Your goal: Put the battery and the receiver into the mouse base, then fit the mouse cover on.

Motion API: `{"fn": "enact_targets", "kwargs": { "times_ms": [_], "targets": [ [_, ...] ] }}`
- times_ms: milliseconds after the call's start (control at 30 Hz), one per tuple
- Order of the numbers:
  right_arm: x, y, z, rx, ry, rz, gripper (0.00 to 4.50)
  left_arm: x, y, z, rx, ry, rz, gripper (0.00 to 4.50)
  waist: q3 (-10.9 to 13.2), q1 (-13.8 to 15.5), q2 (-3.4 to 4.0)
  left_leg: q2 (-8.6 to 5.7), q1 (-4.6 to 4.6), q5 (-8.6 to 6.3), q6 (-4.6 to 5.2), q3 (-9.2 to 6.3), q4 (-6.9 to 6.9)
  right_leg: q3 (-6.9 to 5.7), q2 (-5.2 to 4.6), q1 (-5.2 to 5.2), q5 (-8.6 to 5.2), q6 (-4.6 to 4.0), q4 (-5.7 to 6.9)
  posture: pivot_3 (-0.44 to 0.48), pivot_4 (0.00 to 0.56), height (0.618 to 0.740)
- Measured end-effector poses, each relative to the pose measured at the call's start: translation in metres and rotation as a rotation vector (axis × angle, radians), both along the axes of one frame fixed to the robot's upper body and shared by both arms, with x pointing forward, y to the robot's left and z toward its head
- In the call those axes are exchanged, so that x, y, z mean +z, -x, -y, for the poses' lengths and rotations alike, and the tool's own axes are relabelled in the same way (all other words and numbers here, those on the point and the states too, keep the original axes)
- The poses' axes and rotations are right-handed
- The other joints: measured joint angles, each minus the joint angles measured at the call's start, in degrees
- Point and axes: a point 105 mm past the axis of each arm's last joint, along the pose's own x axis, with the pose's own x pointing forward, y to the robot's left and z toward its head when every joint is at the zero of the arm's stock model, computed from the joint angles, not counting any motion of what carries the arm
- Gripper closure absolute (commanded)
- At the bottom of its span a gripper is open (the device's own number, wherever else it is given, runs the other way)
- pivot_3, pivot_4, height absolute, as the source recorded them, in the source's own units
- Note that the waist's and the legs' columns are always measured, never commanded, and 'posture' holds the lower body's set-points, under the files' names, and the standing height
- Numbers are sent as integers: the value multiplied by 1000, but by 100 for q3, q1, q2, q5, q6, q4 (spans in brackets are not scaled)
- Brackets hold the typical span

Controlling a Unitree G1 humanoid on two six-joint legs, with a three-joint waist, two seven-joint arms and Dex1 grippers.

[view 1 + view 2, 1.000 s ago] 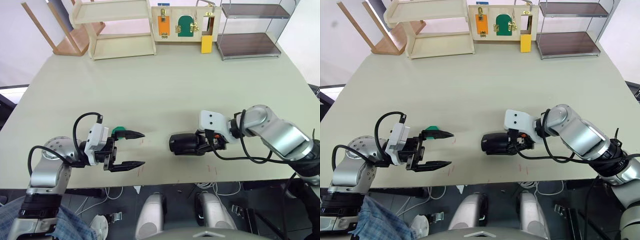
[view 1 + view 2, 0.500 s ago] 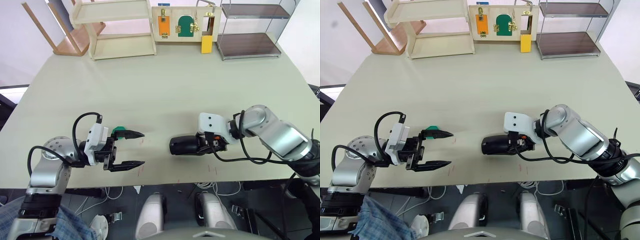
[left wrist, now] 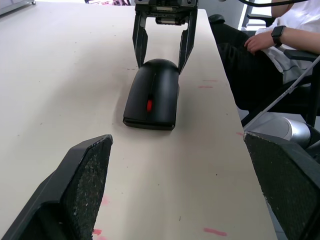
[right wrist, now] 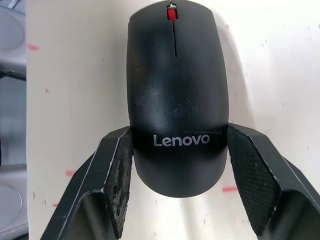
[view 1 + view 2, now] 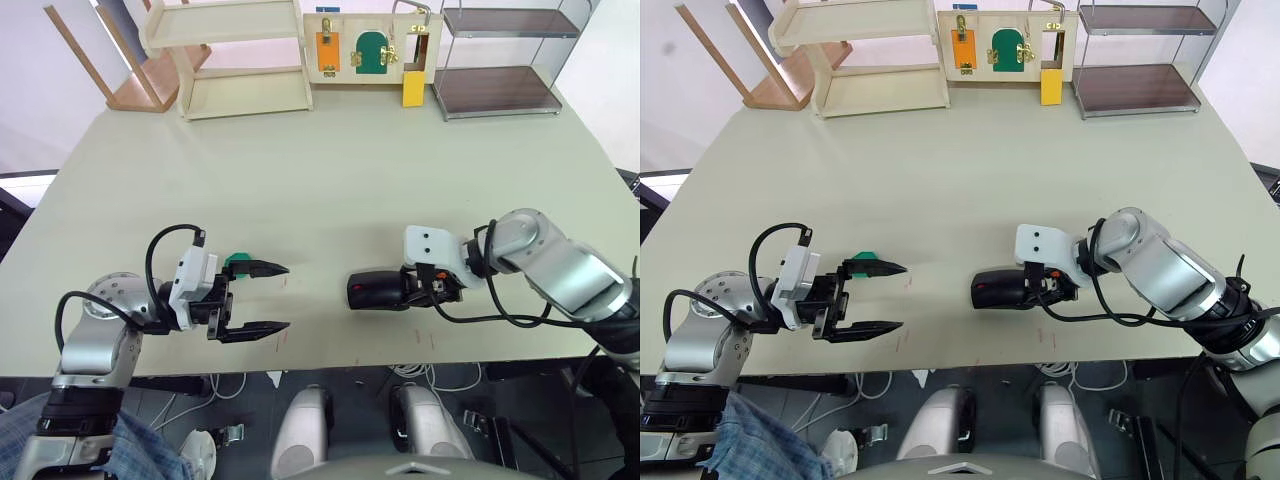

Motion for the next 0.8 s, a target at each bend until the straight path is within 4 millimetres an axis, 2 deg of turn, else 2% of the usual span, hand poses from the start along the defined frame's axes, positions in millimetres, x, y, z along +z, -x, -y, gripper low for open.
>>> {"fn": "enact_targets", "kwargs": {
  "times_ms": [800],
  "targets": [
    [-3,1,-5,-14,2,-11,2167,-1,-1,0,13,-4,2,0,0,-6,0,0,2,0,0,0,0,0,1,0,4,6,4,0,150,740]
  ]
}}
